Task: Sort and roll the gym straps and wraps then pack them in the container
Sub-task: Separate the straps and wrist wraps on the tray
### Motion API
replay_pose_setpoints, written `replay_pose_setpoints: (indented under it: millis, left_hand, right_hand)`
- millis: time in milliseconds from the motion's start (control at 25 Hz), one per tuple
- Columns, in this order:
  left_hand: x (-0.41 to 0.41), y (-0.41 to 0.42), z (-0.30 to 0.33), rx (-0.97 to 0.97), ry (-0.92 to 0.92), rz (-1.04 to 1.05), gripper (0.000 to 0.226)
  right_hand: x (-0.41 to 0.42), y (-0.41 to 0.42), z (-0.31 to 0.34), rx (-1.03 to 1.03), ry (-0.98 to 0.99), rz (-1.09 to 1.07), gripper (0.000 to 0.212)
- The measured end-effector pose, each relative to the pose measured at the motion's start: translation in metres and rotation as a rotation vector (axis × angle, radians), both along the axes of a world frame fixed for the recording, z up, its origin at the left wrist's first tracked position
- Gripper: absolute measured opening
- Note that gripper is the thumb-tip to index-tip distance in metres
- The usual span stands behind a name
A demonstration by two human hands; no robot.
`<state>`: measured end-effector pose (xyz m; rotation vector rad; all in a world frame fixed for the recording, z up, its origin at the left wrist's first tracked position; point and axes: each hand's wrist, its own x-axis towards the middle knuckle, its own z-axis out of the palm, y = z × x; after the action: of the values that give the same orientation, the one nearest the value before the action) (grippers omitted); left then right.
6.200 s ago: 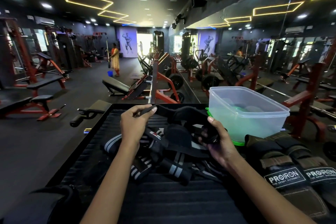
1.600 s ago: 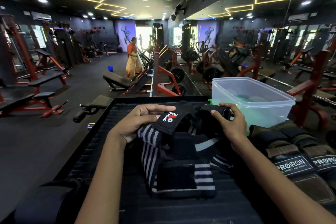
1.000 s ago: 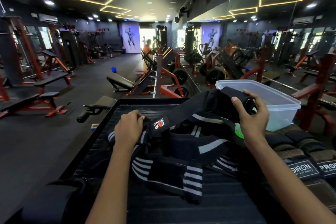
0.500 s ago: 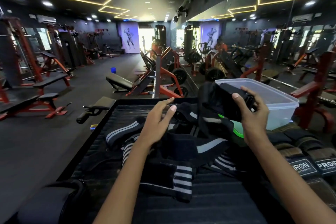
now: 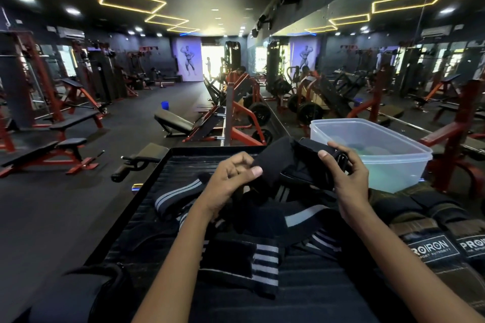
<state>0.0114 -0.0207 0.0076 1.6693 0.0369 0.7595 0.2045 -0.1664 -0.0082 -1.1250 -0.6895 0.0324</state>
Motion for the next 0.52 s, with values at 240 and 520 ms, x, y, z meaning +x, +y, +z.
replay_pose_setpoints:
  millis: [240,520]
  left_hand:
    - [-0.017,0.005,0.017,-0.364,-0.382,-0.01,0.042]
    - [-0.025,0.018,0.015,-0.519,-0.502,-0.252,0.05]
  right_hand:
    - [0.005,0.005,-0.003,-0.089,-0.076,-0.029,0.025]
    - [0.011,0.028,0.0,-0.276,-0.086,0.008,0.03]
